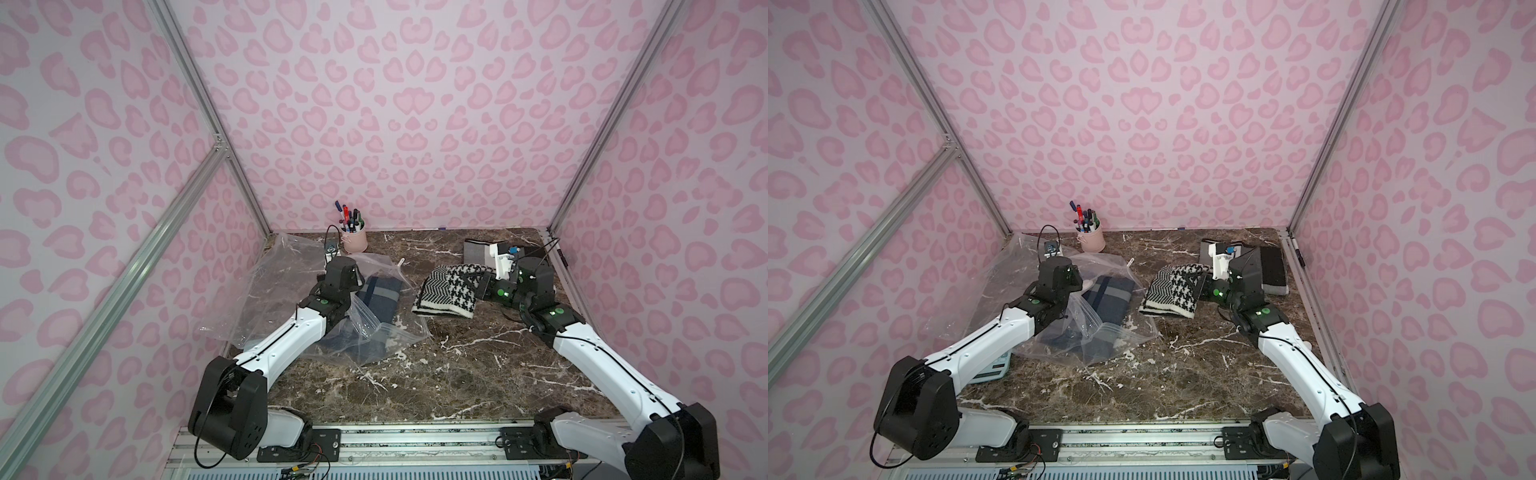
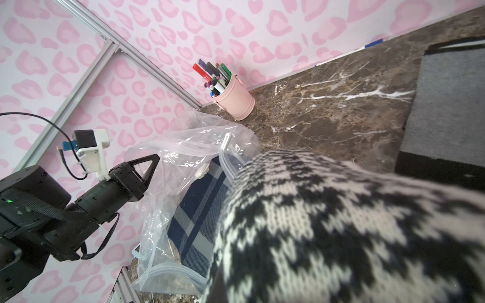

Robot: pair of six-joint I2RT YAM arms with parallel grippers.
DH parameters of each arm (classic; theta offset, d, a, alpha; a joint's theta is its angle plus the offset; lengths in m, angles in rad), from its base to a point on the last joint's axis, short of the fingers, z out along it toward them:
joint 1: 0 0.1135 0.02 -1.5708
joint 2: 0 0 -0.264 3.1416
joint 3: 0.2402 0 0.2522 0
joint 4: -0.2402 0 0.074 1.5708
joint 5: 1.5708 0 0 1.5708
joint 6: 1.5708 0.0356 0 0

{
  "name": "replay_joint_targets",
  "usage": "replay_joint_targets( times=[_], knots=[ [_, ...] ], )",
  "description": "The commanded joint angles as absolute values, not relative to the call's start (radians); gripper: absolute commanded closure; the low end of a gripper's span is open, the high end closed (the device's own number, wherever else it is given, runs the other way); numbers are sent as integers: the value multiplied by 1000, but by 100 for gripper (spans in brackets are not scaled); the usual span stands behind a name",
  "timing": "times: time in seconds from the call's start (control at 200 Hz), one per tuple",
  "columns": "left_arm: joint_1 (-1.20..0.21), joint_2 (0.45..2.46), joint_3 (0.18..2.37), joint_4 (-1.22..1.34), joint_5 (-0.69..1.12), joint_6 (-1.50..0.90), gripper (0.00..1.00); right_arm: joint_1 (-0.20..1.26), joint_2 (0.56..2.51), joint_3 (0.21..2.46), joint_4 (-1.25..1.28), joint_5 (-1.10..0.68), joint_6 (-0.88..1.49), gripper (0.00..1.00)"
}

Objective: Take the blanket out of the vacuum bag
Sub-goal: Place the blanket at the center of the board.

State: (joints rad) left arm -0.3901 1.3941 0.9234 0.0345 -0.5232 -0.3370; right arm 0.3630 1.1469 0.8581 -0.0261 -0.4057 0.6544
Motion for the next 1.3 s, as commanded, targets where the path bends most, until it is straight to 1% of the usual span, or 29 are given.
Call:
replay_joint_targets(
  times=[0.0, 0.27, 0.535, 0.73, 0.84, 0.955, 1.295],
  knots=[
    [-388, 1397, 923, 38, -525, -333, 96, 348, 1138, 865, -15, -408, 638, 100],
    [-389, 1399, 923, 41, -520, -330, 96, 304, 1115, 797, -2, -421, 647, 100],
    [-388, 1397, 917, 43, -517, -336, 96, 280, 1115, 832, -83, -379, 628, 100],
    [-388, 1396, 904, 60, -491, -349, 96, 278, 1072, 607, 29, -300, 793, 100],
    [-389, 1406, 905, 67, -472, -342, 96, 279, 1079, 500, 51, -243, 833, 100],
    [-388, 1408, 898, 83, -463, -337, 96, 280, 1088, 422, 48, -230, 863, 100],
    [-389, 1425, 884, 110, -424, -350, 96, 313, 985, 326, -184, -76, 960, 100]
  ],
)
